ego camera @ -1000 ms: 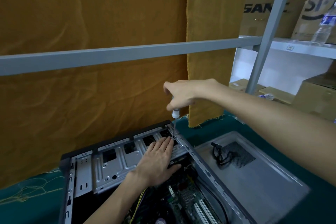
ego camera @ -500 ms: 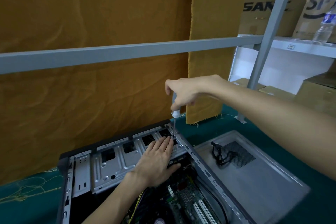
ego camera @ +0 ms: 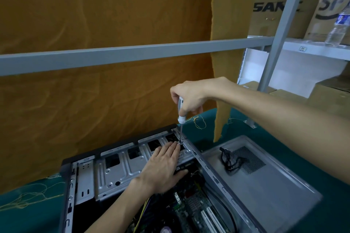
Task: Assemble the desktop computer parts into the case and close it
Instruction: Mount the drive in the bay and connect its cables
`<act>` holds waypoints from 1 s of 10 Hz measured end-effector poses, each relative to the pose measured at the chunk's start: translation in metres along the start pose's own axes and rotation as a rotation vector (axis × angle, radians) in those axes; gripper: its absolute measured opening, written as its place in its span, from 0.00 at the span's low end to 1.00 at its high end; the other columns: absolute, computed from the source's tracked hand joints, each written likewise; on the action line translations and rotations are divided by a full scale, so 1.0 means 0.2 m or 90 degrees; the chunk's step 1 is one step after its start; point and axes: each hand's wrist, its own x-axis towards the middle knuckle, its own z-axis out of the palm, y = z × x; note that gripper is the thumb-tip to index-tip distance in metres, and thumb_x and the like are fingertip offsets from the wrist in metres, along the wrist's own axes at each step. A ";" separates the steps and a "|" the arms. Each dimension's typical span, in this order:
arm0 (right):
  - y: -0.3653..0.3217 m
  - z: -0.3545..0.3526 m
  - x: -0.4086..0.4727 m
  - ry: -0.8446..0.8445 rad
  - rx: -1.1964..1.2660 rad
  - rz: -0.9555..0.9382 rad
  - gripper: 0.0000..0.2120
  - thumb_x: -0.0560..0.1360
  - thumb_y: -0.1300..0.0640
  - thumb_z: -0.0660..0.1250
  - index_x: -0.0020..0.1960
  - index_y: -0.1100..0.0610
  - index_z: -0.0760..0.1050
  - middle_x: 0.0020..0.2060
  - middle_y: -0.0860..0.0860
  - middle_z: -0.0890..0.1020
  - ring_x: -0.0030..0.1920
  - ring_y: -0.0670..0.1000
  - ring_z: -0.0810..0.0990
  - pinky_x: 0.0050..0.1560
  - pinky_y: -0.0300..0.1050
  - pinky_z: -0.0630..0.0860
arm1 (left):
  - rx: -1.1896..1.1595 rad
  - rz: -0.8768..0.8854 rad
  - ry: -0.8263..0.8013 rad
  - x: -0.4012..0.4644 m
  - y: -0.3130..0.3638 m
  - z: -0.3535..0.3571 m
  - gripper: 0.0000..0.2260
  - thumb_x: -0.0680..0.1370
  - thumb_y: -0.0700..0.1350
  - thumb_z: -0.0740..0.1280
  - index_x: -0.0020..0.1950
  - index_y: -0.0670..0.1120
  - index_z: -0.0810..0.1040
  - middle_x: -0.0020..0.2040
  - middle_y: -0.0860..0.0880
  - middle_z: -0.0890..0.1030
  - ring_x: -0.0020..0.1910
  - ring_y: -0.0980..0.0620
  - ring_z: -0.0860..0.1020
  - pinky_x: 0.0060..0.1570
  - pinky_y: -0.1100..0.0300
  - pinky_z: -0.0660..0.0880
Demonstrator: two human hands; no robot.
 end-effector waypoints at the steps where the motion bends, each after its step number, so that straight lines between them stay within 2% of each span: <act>1: 0.00 0.05 0.01 0.091 -0.013 -0.008 0.19 0.81 0.44 0.67 0.46 0.61 0.78 0.26 0.54 0.83 0.22 0.50 0.81 0.21 0.38 0.73 | 0.000 0.002 0.002 0.00 0.00 0.00 0.40 0.82 0.68 0.50 0.84 0.44 0.41 0.84 0.47 0.45 0.82 0.49 0.43 0.79 0.50 0.42; 2: 0.00 0.01 0.01 0.025 0.043 0.001 0.17 0.78 0.45 0.72 0.52 0.59 0.76 0.36 0.53 0.86 0.32 0.50 0.86 0.28 0.39 0.79 | 0.002 0.002 -0.002 0.00 0.00 -0.01 0.40 0.82 0.68 0.50 0.84 0.44 0.42 0.84 0.47 0.45 0.82 0.48 0.43 0.79 0.50 0.42; 3: -0.01 0.01 -0.01 -0.009 0.096 -0.014 0.11 0.79 0.53 0.72 0.53 0.60 0.75 0.40 0.56 0.86 0.34 0.53 0.87 0.31 0.43 0.82 | 0.003 0.003 -0.002 0.00 0.00 -0.01 0.40 0.82 0.68 0.50 0.84 0.44 0.41 0.84 0.47 0.45 0.82 0.48 0.43 0.79 0.50 0.42; 4: -0.03 0.02 -0.01 0.047 0.006 0.020 0.20 0.82 0.45 0.66 0.47 0.64 0.78 0.29 0.55 0.84 0.28 0.53 0.85 0.29 0.44 0.81 | 0.007 0.005 0.001 0.00 0.00 0.00 0.40 0.82 0.68 0.50 0.84 0.44 0.41 0.84 0.47 0.45 0.82 0.48 0.43 0.80 0.49 0.42; 5: -0.05 -0.03 -0.03 -0.038 0.041 0.038 0.17 0.76 0.52 0.75 0.57 0.61 0.75 0.41 0.57 0.85 0.33 0.52 0.86 0.29 0.42 0.80 | 0.010 0.004 0.003 0.00 0.00 0.00 0.40 0.82 0.68 0.50 0.83 0.44 0.42 0.84 0.46 0.45 0.82 0.48 0.43 0.79 0.50 0.42; 6: -0.06 0.01 -0.02 0.027 0.002 0.027 0.14 0.80 0.52 0.69 0.48 0.64 0.78 0.28 0.55 0.84 0.25 0.51 0.83 0.24 0.39 0.76 | 0.011 0.008 0.009 0.01 0.00 0.01 0.40 0.82 0.68 0.49 0.83 0.44 0.42 0.84 0.46 0.45 0.82 0.48 0.43 0.79 0.50 0.42; 7: -0.07 0.02 -0.02 0.046 -0.020 0.040 0.17 0.80 0.48 0.69 0.45 0.63 0.78 0.31 0.55 0.84 0.25 0.51 0.83 0.24 0.38 0.76 | 0.012 0.008 0.012 0.01 0.00 0.01 0.40 0.82 0.68 0.49 0.84 0.44 0.42 0.84 0.46 0.45 0.82 0.48 0.43 0.79 0.50 0.42; 8: -0.07 0.00 -0.01 0.013 -0.015 0.033 0.15 0.79 0.52 0.71 0.50 0.65 0.79 0.30 0.56 0.85 0.25 0.51 0.83 0.25 0.38 0.76 | 0.015 0.005 0.009 0.01 -0.01 0.02 0.40 0.82 0.68 0.49 0.83 0.44 0.41 0.84 0.46 0.45 0.82 0.48 0.43 0.79 0.50 0.42; 9: -0.06 0.02 0.00 0.067 -0.047 0.021 0.20 0.80 0.47 0.68 0.42 0.64 0.80 0.22 0.53 0.80 0.21 0.49 0.79 0.23 0.37 0.73 | 0.017 0.005 0.012 0.01 -0.01 0.02 0.40 0.82 0.69 0.48 0.83 0.44 0.41 0.84 0.47 0.45 0.82 0.48 0.43 0.79 0.50 0.41; 10: -0.04 0.00 0.00 0.012 0.039 0.011 0.14 0.78 0.50 0.72 0.49 0.61 0.78 0.27 0.54 0.83 0.27 0.51 0.84 0.27 0.40 0.77 | 0.009 0.004 0.009 0.01 -0.01 0.02 0.40 0.82 0.69 0.49 0.83 0.44 0.41 0.84 0.47 0.45 0.82 0.49 0.43 0.79 0.51 0.41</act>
